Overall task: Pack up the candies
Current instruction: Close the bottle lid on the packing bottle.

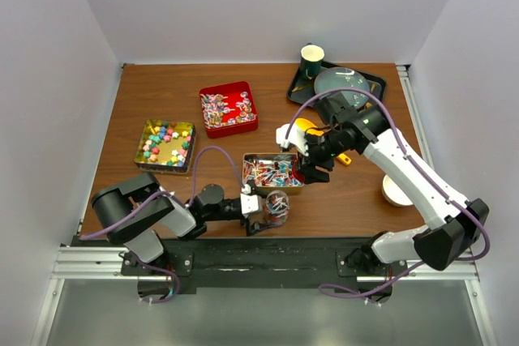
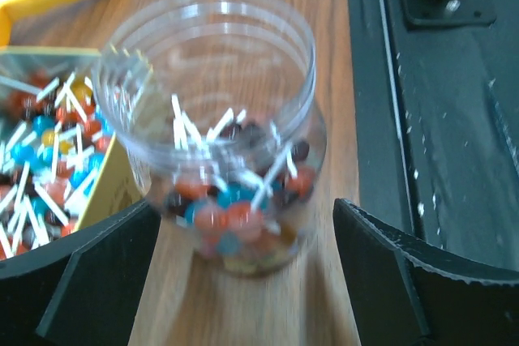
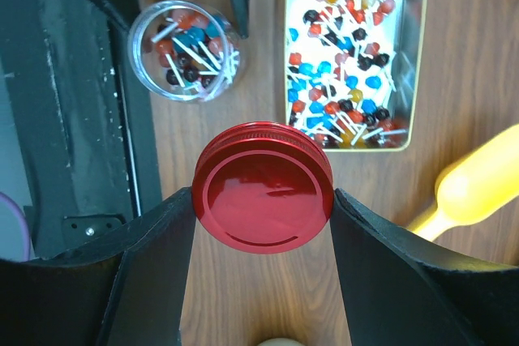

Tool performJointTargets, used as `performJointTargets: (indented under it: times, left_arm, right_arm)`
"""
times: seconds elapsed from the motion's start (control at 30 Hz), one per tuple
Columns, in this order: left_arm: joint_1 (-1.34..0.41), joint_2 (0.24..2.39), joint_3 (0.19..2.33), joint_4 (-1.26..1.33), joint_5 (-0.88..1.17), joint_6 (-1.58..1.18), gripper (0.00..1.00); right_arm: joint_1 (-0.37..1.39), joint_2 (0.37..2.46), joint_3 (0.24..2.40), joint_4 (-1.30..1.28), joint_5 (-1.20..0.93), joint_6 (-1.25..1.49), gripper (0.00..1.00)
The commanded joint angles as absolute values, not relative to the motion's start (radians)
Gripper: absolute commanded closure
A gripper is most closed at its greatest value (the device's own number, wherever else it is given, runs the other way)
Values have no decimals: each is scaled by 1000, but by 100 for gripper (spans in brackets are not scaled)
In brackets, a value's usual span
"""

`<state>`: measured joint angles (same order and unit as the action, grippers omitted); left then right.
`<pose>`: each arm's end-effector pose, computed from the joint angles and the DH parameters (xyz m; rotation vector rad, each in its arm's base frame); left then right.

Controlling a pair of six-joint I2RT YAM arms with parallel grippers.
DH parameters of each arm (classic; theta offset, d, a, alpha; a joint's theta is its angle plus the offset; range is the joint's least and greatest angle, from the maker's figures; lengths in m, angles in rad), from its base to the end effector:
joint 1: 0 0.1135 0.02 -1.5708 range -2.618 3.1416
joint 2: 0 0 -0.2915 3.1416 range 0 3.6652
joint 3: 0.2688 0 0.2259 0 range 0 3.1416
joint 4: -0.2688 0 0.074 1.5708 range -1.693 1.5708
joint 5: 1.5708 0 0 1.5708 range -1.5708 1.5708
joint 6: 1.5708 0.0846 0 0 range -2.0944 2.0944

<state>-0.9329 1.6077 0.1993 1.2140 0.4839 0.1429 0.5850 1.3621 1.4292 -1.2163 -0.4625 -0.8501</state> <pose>0.1299 -0.2414 0.1708 1.2463 1.3701 -0.9878 0.1744 0.1608 0.3365 -1.8198 1.8847 0.5367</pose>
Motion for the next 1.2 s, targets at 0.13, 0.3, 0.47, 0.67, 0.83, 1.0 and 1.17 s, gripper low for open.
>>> performJointTargets:
  times: [0.13, 0.3, 0.47, 0.67, 0.83, 1.0, 1.17]
  left_arm:
    - [-948, 1704, 176, 1437, 407, 184, 9]
    - [-979, 1850, 201, 1610, 385, 195, 10]
    - [-1000, 1986, 221, 1747, 328, 193, 11]
    - [-1006, 2026, 226, 1775, 301, 222, 14]
    - [-1005, 2025, 224, 1770, 295, 225, 16]
    - [-1005, 2026, 225, 1764, 273, 227, 18]
    - [-1003, 2025, 219, 1764, 235, 245, 19]
  right_arm:
    - [664, 1390, 1468, -1252, -460, -888, 48]
    - [707, 1388, 1434, -1269, -479, -911, 48]
    - [745, 1405, 1414, -1276, -463, -954, 48]
    - [787, 1416, 1367, -1230, -471, -974, 48]
    - [833, 1456, 1364, -1177, -485, -953, 49]
    - [870, 1483, 1347, -1141, -466, -937, 48]
    - [899, 1502, 1327, -1131, -451, -934, 48]
